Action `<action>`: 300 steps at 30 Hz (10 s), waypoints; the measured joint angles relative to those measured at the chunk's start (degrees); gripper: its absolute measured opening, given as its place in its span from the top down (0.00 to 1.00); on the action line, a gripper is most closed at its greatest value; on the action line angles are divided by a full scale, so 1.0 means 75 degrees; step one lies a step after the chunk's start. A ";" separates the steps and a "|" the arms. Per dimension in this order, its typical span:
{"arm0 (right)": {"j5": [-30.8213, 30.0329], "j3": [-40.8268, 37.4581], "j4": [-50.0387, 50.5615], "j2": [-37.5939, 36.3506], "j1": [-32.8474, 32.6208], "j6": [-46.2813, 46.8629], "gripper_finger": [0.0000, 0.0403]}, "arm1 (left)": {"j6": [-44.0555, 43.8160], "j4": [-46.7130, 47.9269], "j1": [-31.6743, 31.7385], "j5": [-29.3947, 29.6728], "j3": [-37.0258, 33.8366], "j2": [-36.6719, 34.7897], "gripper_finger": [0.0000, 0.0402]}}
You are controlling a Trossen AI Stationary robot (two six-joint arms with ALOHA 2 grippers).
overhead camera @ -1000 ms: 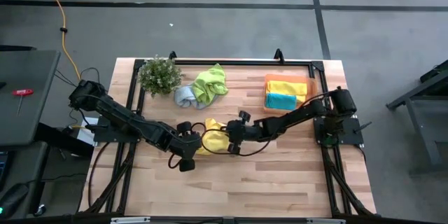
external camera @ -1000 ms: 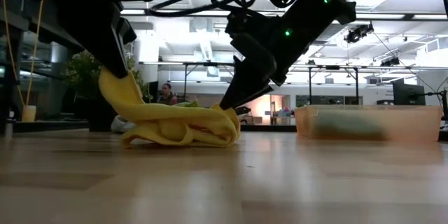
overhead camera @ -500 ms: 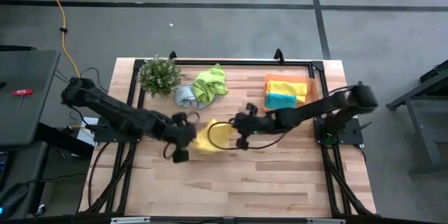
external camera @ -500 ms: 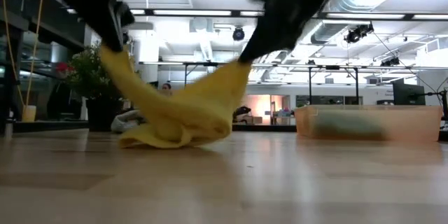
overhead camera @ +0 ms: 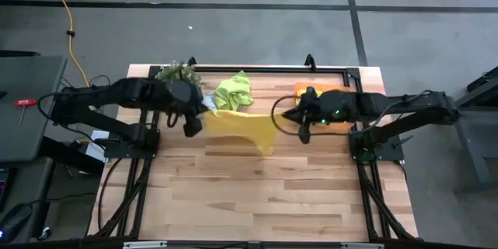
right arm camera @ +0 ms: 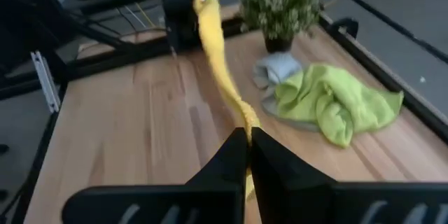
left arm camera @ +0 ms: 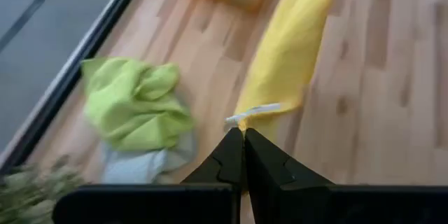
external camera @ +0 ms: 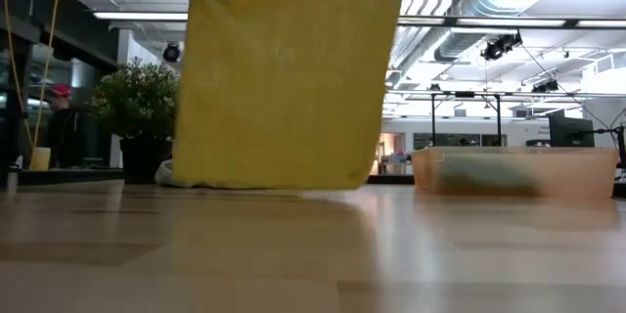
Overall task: Fold microfiber towels
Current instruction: Fold the yellow microfiber cloth
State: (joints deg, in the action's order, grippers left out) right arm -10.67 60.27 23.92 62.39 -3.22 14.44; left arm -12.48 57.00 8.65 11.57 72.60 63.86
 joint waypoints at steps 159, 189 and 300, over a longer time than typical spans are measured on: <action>0.0215 -0.0458 -0.1706 0.5797 -0.3125 0.1820 0.50 | -0.1335 -0.4233 -0.4436 -0.0087 -0.3982 0.3643 0.63; 0.1626 -0.0431 -0.0861 0.4938 -0.2585 0.2151 1.00 | -0.2149 -0.4603 -0.4962 -0.0869 -0.3964 0.3627 0.98; 0.0990 -0.0788 -0.0805 0.4783 -0.1828 0.8761 0.51 | -0.2337 -0.5514 -0.4014 0.0431 -0.5679 0.2520 0.69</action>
State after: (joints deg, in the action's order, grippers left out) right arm -3.24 54.36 17.88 98.26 -16.93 80.15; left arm -30.01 15.65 -21.45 14.81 30.01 82.75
